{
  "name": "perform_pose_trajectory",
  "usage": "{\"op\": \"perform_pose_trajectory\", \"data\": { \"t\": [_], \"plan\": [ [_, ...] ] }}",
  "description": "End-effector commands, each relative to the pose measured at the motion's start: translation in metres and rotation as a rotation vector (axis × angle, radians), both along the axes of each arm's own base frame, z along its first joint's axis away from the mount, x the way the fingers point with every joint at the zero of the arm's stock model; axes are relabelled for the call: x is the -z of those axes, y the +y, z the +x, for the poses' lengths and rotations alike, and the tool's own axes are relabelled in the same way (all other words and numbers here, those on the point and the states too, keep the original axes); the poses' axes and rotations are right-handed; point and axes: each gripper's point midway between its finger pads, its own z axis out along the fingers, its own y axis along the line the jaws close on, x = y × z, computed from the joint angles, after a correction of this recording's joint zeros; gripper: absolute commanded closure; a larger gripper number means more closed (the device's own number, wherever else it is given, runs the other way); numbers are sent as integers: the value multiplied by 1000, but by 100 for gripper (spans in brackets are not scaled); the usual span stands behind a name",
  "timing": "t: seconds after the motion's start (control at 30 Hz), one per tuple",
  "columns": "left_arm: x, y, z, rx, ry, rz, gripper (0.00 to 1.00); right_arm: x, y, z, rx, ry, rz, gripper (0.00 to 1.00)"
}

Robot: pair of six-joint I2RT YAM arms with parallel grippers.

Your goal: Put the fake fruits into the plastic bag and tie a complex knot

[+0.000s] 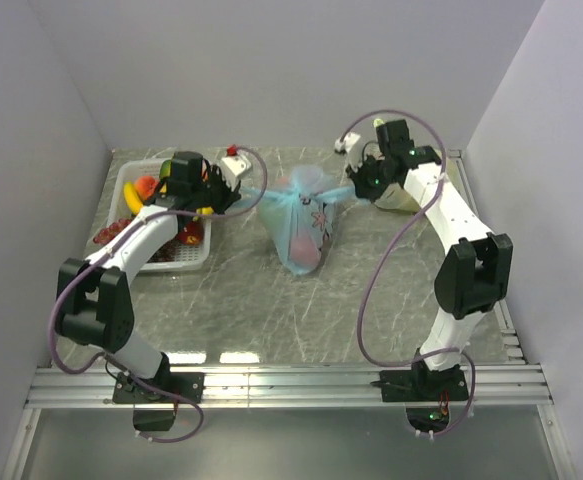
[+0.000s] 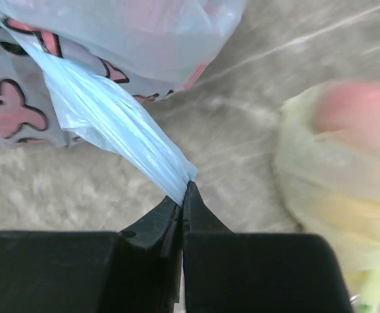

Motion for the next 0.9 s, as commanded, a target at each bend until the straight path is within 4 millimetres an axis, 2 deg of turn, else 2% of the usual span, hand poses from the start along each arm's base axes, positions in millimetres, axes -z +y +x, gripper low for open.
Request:
{"op": "perform_pose_trajectory", "data": {
  "t": [0.0,0.03,0.1,0.13,0.17,0.2,0.23,0.27,0.3,0.33,0.37,0.47,0.5,0.57,0.63,0.73,0.8,0.83,0.87],
  "plan": [
    [-46,23,38,-134,-61,-37,100,-40,-27,30,171,-36,10,100],
    [-56,21,46,-138,-83,-47,100,-30,-23,39,177,-14,15,100],
    [-43,15,58,-136,-64,-32,99,-35,-16,54,192,-28,32,100],
    [-46,12,65,-136,-75,-28,99,-18,-12,63,191,0,22,100],
    [-31,9,72,-140,-46,-21,100,-12,-11,69,204,4,23,100],
    [-28,5,77,-138,-47,-24,100,-11,-9,78,209,-9,27,100],
    [-28,3,83,-142,-48,-28,100,3,-5,83,209,16,23,100],
    [-11,0,89,-145,-19,-23,99,8,-2,87,216,24,28,100],
    [-4,-4,91,-150,-2,-24,99,9,1,91,216,21,30,100],
    [0,-6,94,-153,10,-24,99,20,3,92,216,45,28,100],
    [14,-9,95,-156,41,-22,99,24,7,91,215,52,30,100],
    [34,-15,93,-161,78,-19,99,39,13,89,208,58,14,100],
    [37,-17,92,-159,85,-20,99,48,14,87,209,67,8,100],
    [45,-21,87,-154,103,-24,97,52,12,87,224,64,-3,100],
    [47,-22,85,-161,102,-17,94,52,10,89,237,56,-8,100],
    [36,-24,90,-168,79,-30,82,41,7,96,273,18,-3,100],
    [25,-22,97,-188,57,-35,68,27,6,102,287,-8,7,100],
    [9,-23,104,-194,27,-53,63,23,7,104,301,-8,17,97],
    [-1,-24,107,-197,17,-72,53,6,9,111,308,-42,35,93]
  ]
}}
